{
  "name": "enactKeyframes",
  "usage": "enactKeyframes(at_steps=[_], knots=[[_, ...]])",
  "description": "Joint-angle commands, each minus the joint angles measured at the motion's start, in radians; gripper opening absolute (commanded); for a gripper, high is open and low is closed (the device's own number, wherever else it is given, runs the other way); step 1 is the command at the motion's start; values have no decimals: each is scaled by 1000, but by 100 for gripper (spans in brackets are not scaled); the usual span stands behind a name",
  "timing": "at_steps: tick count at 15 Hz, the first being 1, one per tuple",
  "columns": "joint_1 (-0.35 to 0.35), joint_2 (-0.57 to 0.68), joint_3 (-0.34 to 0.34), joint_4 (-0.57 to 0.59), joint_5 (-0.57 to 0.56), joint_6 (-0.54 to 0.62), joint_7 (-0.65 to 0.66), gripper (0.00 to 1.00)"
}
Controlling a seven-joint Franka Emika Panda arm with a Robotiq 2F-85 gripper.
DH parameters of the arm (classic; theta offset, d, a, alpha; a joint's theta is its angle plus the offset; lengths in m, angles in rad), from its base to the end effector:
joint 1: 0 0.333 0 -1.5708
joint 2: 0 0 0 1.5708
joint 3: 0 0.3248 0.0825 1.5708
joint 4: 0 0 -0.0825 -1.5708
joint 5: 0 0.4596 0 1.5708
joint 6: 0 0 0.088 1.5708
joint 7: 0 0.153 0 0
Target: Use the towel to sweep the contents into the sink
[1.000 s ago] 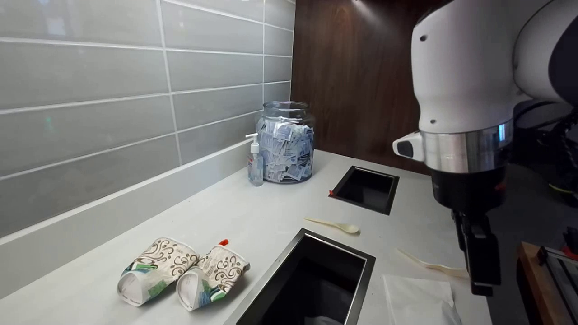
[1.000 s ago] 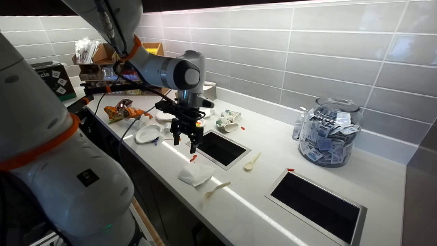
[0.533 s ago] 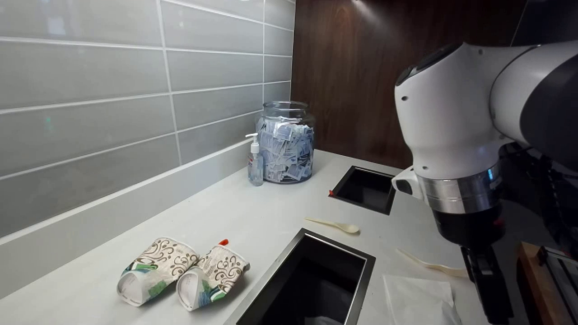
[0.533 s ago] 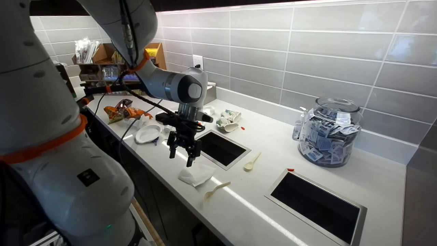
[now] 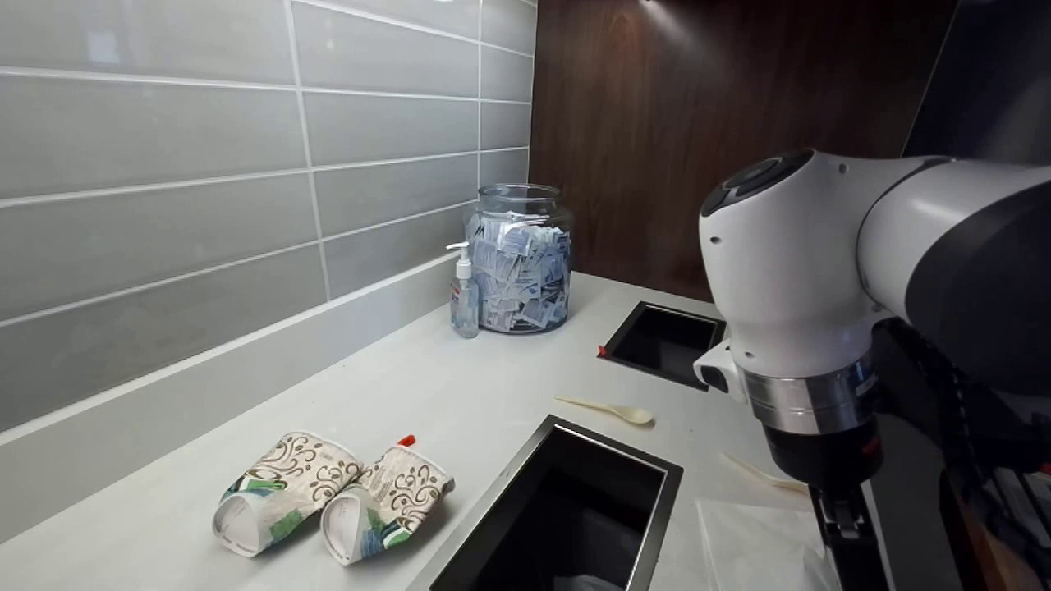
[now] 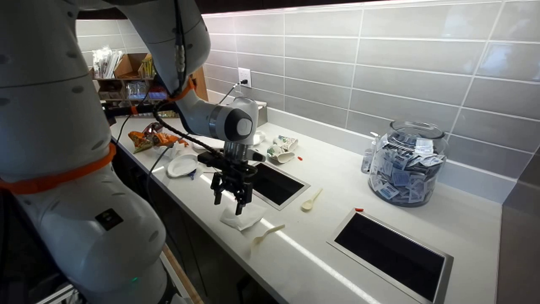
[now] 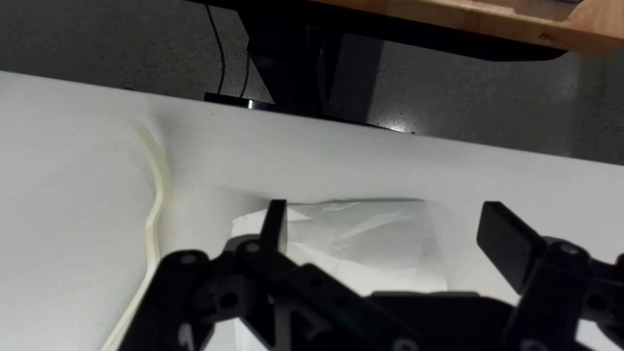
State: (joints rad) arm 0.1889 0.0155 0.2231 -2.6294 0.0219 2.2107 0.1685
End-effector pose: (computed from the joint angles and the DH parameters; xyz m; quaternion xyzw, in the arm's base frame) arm 0.3607 0.1601 0.1161 0.9702 0.1107 -0.2087 0.0531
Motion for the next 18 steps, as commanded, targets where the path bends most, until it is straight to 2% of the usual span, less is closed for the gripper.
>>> enactKeyframes(at_steps=[1,8,10,11,13,18], knots=[[2,65,-16,6,-36,80,18,100],[6,113,-36,20,-55,155,27,99],[6,120,-37,22,-47,161,22,92],[7,123,-38,23,-50,163,25,70],[7,128,-40,25,-50,166,26,65],[7,139,-41,29,-42,165,19,26]])
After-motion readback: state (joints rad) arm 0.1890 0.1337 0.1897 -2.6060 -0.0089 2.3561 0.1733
